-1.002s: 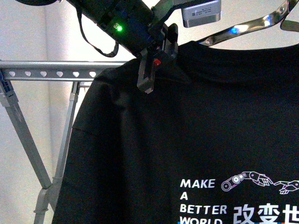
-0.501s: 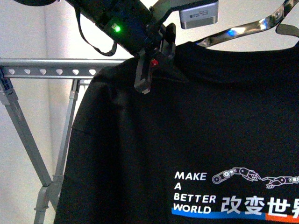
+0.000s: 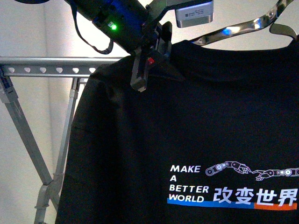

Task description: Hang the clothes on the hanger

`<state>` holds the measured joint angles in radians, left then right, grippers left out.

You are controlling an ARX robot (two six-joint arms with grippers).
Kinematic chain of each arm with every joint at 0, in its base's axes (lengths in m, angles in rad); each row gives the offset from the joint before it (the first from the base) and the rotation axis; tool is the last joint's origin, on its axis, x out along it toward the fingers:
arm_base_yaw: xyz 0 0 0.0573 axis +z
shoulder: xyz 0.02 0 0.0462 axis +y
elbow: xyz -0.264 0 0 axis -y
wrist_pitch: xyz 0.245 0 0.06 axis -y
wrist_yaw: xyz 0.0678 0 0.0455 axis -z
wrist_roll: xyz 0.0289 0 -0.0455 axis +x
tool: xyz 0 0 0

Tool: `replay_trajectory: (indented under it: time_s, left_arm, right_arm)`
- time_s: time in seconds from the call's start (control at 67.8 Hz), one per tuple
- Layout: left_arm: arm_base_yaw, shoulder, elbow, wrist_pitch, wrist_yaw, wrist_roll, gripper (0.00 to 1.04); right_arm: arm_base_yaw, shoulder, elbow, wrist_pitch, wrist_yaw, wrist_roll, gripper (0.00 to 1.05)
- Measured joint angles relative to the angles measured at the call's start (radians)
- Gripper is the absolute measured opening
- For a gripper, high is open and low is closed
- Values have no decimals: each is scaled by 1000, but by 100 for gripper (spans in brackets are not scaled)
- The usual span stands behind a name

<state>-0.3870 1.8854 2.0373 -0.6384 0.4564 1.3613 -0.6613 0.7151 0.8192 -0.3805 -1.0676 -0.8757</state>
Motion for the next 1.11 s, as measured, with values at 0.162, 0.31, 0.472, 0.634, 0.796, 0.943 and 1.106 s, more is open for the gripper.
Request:
replay_trajectory:
  time_s: [0.162, 0.31, 0.472, 0.634, 0.796, 0.943, 1.106]
  left_arm:
    - [-3, 0, -1, 0, -1, 1, 6]
    - [-3, -1, -1, 0, -1, 1, 6]
    - [-3, -1, -1, 0, -1, 1, 6]
    - [-3, -1, -1, 0, -1, 1, 6]
    - [-4, -1, -1, 0, 0, 1, 6]
    - [-3, -1, -1, 0, -1, 1, 6]
    - [-3, -1, -1, 0, -1, 1, 6]
  right_arm:
    - [172, 164, 251, -306, 208, -471, 97]
    - [319, 263, 314, -291, 415, -784, 97]
    - [413, 364, 314, -97, 576, -994, 97]
    - [456, 432, 345, -49, 589, -996, 97]
    - [465, 494, 445, -95, 592, -934, 97]
    - [449, 555, 573, -235, 550, -813, 97]
    - [425, 624, 675, -352, 520, -716, 97]
